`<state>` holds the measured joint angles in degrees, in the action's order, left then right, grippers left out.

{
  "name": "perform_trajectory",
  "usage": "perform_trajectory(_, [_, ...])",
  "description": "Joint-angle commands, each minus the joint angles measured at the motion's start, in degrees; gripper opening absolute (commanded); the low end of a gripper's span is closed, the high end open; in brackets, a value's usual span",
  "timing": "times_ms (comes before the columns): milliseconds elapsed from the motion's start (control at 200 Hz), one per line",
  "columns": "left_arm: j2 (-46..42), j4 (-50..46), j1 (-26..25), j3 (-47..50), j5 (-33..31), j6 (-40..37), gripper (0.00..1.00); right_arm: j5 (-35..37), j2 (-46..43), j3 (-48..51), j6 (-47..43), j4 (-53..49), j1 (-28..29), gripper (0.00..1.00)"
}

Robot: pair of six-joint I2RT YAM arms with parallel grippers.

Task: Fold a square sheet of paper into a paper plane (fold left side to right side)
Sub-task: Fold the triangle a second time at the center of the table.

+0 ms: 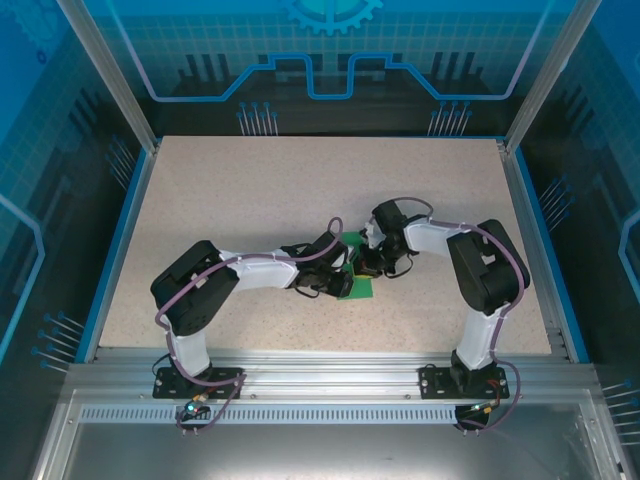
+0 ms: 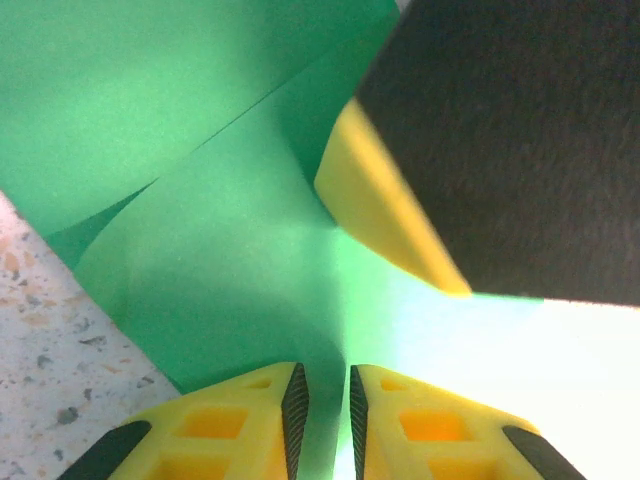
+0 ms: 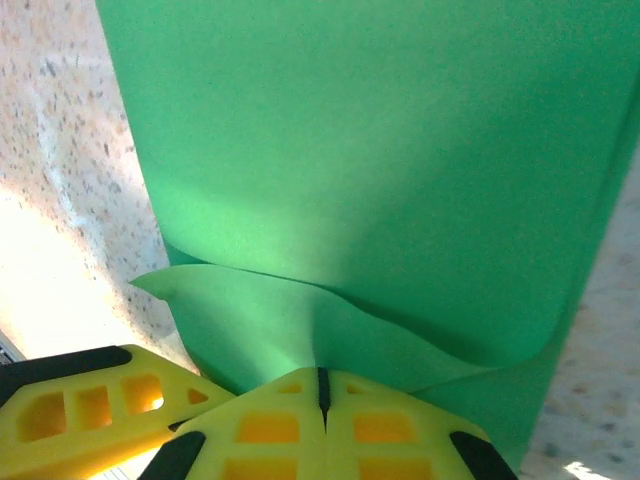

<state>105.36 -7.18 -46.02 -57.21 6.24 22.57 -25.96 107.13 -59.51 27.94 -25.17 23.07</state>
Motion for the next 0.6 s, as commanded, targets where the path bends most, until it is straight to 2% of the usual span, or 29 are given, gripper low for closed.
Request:
perform_trajectory(0, [1.51, -6.6, -0.34, 2.89, -2.29, 0.81, 0.25, 8.69, 2.54, -1.94, -2.94, -1.93, -4.64, 0.04])
perform_trajectory(315, [0.83, -6.36, -0.3, 2.98, -2.45, 0.97, 0.25, 8.25, 3.38, -5.69, -6.32, -3.64, -10.34, 0.04])
perform_trajectory(595, [0.02, -6.18, -0.43, 1.93, -2.33, 0.99, 0.25, 1.98, -5.73, -2.23, -5.06, -2.96, -9.16, 0.05])
